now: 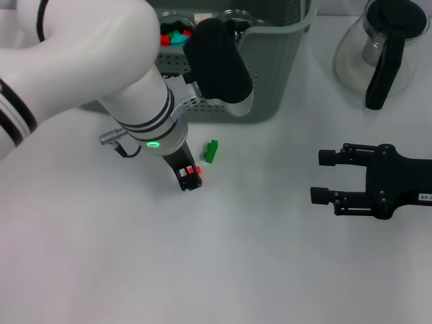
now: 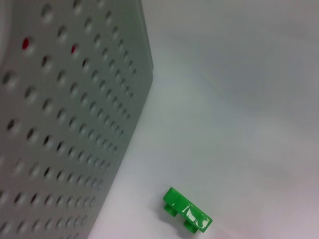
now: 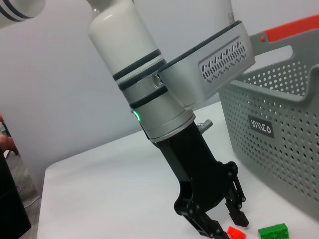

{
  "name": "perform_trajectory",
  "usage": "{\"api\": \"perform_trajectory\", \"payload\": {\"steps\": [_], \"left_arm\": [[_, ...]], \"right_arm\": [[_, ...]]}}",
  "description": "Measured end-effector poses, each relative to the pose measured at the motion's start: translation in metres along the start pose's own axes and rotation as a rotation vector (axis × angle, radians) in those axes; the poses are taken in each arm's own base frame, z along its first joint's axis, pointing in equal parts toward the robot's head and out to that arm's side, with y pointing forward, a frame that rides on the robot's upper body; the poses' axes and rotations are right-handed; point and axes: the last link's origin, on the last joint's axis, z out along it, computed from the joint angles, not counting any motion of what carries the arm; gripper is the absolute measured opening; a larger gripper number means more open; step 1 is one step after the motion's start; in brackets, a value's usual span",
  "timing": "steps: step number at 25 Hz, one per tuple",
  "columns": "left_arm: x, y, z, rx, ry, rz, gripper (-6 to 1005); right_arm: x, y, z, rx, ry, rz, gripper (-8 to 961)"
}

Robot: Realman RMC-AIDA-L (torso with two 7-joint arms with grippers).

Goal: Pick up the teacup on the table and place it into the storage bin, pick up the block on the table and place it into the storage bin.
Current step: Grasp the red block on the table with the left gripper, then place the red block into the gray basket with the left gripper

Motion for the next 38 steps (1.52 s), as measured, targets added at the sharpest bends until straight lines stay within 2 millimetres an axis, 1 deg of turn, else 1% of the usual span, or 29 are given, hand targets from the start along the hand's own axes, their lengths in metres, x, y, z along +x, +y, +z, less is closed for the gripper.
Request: {"api": "perform_trajectory", "payload": {"steps": [7,15,19,21,25,28,32,36,38], "left_arm": [[0.001,-0.001,0.001,0.002,0.002,-0.001,372],[0.001,-0.002,0.002,0.0,-0.007,-0.002,224],[0.0,-0.002,-0.001,-0.011,-0.005,-0.01,152],[-0.003,-0.004,-0.006,-0.023,-0.006,-0.033,119],[-0.008,-0.011,-0.013,-0.038,0.0,-0.077,119],[-0.018,-0.018,-0.021,-0.08,0.029,-0.134,119],[-0.037,-0.029,-0.038,-0.226,0.143,-0.233,118],[-0.072,-0.038,-0.055,-0.431,0.324,-0.322,118],[-0.09,-0.041,-0.066,-0.536,0.458,-0.337,118]], "right_arm": [[0.0,0.0,0.0,0.0,0.0,0.002,788],[0.0,0.0,0.0,0.0,0.0,0.014,788],[0.0,0.0,0.0,0.001,0.0,0.015,788],[0.0,0.0,-0.001,0.001,0.0,0.015,788],[0.0,-0.001,0.0,0.001,0.001,0.014,787],[-0.001,-0.001,0.0,0.0,0.001,0.013,787],[-0.001,-0.001,0.0,0.0,0.001,0.012,787],[-0.002,-0.001,0.001,-0.001,0.0,0.012,788],[-0.002,-0.001,0.001,-0.002,0.0,0.012,788]]}}
